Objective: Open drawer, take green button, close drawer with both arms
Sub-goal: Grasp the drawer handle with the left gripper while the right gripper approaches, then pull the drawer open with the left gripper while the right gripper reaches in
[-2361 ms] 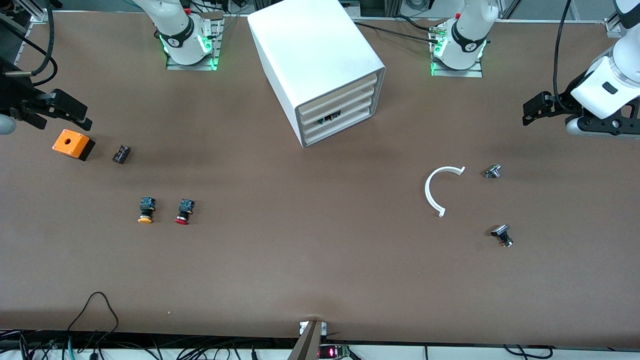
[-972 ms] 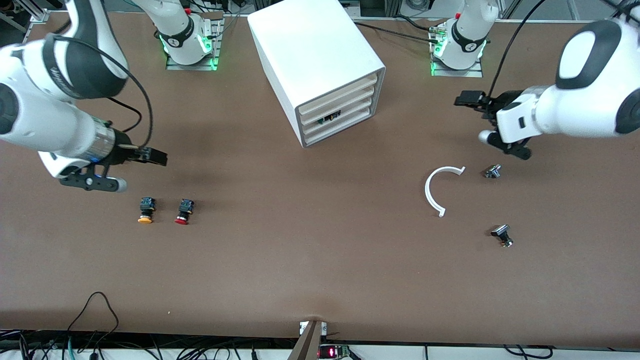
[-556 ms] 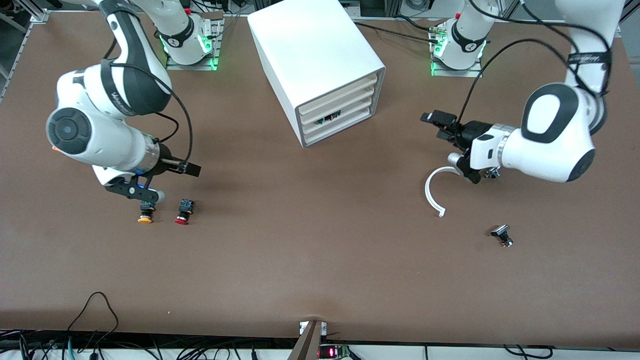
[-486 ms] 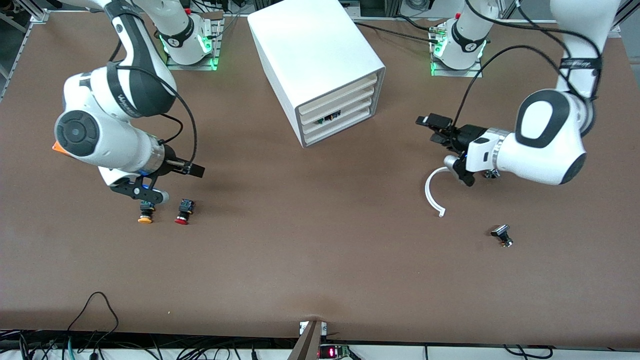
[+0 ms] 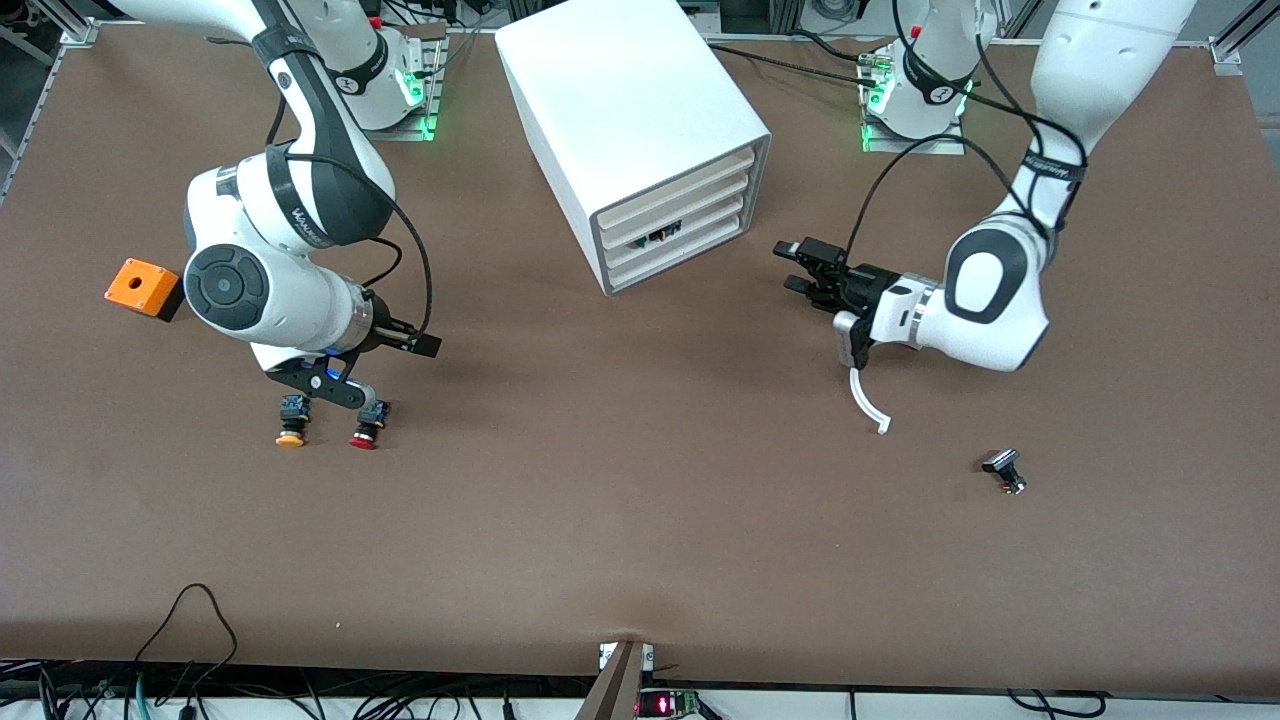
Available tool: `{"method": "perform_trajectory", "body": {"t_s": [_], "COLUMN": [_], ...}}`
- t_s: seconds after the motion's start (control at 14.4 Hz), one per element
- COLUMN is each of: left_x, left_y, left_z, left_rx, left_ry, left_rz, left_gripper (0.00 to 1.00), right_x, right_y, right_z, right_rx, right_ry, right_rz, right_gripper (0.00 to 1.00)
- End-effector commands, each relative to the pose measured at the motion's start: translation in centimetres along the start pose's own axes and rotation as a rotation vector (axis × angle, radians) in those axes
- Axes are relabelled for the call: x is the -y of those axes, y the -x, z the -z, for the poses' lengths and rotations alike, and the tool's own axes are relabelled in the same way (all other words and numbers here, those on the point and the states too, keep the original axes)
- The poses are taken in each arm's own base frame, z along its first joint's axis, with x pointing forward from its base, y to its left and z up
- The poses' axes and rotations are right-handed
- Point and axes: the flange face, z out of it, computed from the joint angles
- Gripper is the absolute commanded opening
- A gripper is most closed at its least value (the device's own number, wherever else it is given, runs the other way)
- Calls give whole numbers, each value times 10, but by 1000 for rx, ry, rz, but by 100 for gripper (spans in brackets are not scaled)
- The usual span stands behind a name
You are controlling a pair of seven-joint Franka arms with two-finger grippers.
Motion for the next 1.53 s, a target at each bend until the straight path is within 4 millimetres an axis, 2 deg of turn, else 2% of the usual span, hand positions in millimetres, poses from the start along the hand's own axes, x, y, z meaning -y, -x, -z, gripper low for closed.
{"method": "perform_trajectory", "body": {"t_s": [0.0, 0.28, 0.42, 0.49, 0.69, 0.83, 0.97, 1.18, 1.32, 1.46], "left_x": [27, 50, 54, 56, 55, 58, 58, 56, 58, 58], "left_y": [5, 15, 24, 29, 41, 47, 54, 56, 57, 56], "left_z": [-32, -81, -104, -116, -141, -147, -161, -171, -172, -169], "left_rx": [-60, -126, -133, -117, -105, -105, -79, -59, -58, -62], "left_ry": [79, 158, 201, 213, 232, 236, 241, 241, 242, 240], "left_rz": [-68, -126, -109, -95, -57, -38, -27, -25, -20, -13], "left_gripper": [87, 64, 58, 55, 56, 56, 50, 30, 0, 0], "right_x": [15, 34, 47, 57, 77, 89, 99, 130, 151, 166], "right_y": [11, 21, 30, 36, 46, 55, 57, 66, 73, 78], "right_z": [-11, -23, -24, -28, -33, -32, -27, -15, -8, 1], "right_rx": [-12, -17, -27, -28, -45, -60, -64, -77, -84, -94], "right_ry": [-7, -6, -11, -8, -27, -44, -61, -92, -116, -142], "right_rz": [-38, -103, -141, -152, -201, -233, -278, -339, -373, -396], "right_gripper": [100, 100, 100, 100, 100, 100, 100, 100, 99, 99]}}
